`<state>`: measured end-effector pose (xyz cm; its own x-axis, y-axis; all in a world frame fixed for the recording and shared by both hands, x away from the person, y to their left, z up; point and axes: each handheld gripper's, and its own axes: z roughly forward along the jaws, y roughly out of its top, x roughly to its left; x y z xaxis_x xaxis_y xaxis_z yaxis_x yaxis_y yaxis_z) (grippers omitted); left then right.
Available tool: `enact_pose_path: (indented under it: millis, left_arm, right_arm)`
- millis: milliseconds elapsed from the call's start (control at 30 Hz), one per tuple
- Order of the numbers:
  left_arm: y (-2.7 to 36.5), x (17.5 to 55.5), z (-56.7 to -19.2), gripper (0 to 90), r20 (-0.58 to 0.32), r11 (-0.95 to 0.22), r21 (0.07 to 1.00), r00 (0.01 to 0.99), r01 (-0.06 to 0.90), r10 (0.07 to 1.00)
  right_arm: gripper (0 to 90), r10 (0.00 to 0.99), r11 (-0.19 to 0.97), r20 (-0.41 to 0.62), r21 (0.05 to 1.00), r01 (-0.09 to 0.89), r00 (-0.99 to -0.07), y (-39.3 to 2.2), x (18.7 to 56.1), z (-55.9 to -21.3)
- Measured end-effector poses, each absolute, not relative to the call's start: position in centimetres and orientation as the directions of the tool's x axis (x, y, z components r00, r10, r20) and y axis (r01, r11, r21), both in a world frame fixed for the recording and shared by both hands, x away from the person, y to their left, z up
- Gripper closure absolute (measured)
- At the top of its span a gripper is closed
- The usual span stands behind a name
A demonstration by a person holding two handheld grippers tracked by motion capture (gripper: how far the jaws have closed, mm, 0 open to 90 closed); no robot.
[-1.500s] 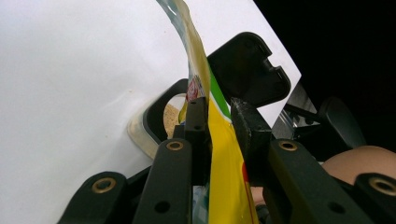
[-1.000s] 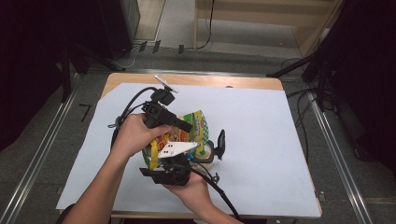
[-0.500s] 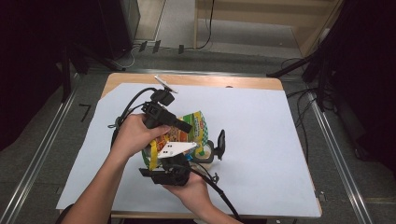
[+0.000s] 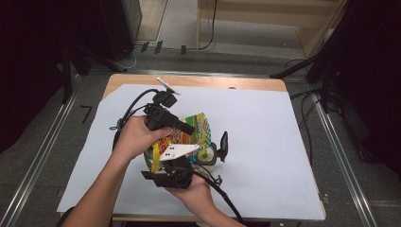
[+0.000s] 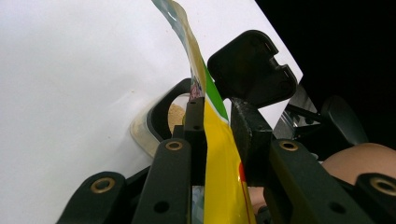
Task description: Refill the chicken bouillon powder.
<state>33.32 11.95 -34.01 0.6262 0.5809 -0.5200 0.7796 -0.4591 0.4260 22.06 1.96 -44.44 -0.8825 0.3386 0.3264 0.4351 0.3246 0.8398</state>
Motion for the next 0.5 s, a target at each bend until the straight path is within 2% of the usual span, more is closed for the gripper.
enact_pose_path:
  millis: [500]
  left_arm:
    - [12.02, 33.25, -33.92, 77.2, -0.521, -0.458, 0.43, 0.629, 0.778, 0.578]
  right_arm:
    - [68.0, 0.34, 0.328, 0.314, 0.844, 0.425, -0.887, 1.97, 22.04, -44.41]
